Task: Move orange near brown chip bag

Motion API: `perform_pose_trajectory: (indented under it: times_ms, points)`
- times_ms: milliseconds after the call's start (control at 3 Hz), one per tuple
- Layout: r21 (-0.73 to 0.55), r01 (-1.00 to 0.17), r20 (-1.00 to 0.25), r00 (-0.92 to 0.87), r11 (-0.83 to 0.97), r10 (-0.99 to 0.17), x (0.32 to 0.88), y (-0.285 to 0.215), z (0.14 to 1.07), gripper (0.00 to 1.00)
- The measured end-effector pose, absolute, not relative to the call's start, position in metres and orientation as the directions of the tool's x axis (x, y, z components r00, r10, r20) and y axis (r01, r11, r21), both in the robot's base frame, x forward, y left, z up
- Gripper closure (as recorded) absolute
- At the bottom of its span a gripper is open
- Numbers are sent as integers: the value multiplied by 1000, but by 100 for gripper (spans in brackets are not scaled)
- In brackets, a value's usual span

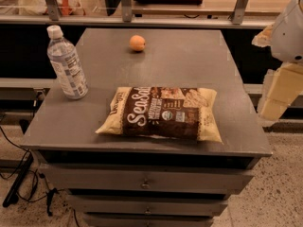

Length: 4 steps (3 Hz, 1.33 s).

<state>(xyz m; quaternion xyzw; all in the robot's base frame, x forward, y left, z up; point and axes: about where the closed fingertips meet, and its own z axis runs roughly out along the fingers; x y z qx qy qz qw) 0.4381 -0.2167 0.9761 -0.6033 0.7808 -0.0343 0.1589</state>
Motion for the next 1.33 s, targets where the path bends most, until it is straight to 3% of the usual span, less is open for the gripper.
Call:
perform_pose_trajectory:
  times_ms: [667, 1333]
  points:
    - [-253, -930, -222, -214, 268, -951, 443, -215, 979, 0]
    - [-226, -938, -385, -160, 261, -909, 509, -202, 978, 0]
